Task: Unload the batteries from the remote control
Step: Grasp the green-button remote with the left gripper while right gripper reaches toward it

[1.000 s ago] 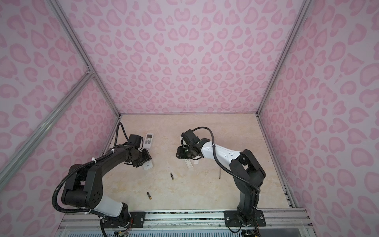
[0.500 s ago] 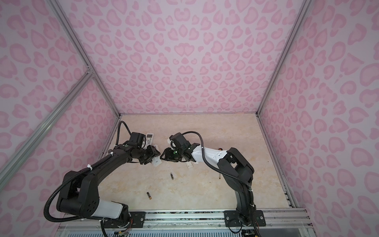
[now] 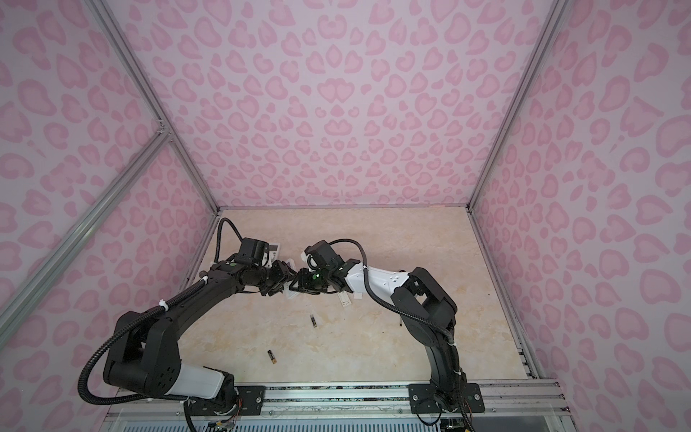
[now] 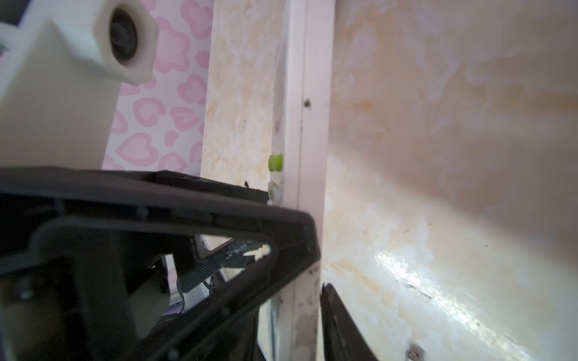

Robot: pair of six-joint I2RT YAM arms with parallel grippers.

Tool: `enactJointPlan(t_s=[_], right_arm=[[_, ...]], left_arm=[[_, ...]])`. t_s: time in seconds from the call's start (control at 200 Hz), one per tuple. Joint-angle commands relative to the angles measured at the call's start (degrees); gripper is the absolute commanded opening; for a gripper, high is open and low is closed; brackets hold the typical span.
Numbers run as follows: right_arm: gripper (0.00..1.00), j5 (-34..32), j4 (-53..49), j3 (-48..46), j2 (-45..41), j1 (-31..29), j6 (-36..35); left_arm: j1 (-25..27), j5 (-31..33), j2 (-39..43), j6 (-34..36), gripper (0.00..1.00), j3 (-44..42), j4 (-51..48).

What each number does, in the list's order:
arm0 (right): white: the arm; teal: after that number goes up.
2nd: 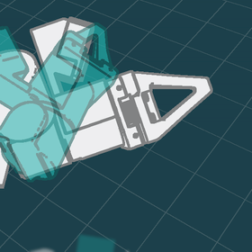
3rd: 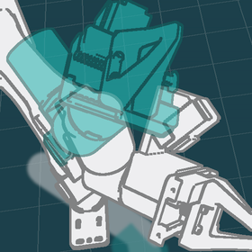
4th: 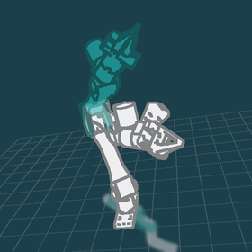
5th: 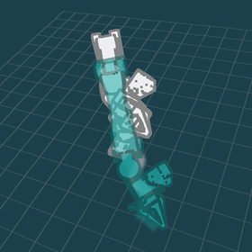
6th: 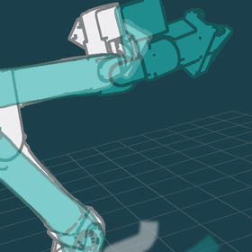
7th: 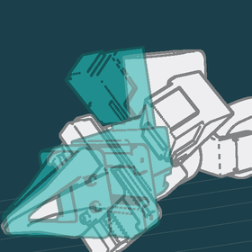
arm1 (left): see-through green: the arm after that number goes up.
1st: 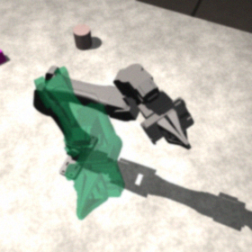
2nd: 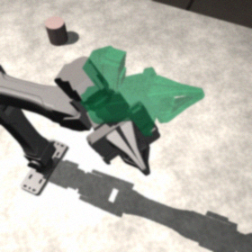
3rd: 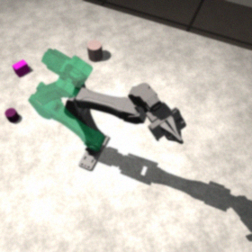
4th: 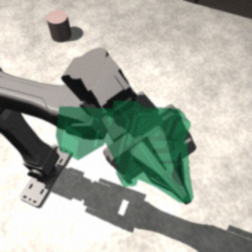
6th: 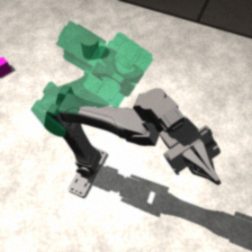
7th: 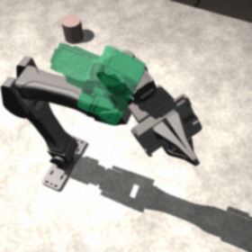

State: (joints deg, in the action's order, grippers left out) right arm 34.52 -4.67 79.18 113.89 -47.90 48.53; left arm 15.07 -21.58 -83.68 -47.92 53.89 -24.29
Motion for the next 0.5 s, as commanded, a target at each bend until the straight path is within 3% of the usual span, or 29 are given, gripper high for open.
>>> enactJointPlan(t_s=[0.0, 0.1, 0.25, 0.385, 0.495], right_arm=[[0.27, 0.56, 0.67, -0.21, 0.29, -0.08, 0.45], [0.19, 0.71, 2.29, -0.60, 0.03, -0.20, 0.94], [0.10, -0.15, 3.13, -0.67, -0.35, -0.26, 0.58], [0.09, -2.86, 1.98, -1.20, -1.48, -0.34, -1.26], [0.09, -6.20, 0.38, -1.87, -3.11, -0.30, -3.58]], left_arm=[[0.07, -1.71, 0.36, 0.89, 0.43, 1.50, 0.91], [0.18, -0.99, 1.32, 1.61, 0.45, 1.72, -0.43], [0.15, -2.40, 2.50, 3.37, 0.56, 1.57, -0.82], [0.07, -0.21, 3.97, 4.92, 0.70, 3.51, -3.96], [-0.63, 0.67, 4.23, 6.01, 0.74, 6.43, -8.17]])
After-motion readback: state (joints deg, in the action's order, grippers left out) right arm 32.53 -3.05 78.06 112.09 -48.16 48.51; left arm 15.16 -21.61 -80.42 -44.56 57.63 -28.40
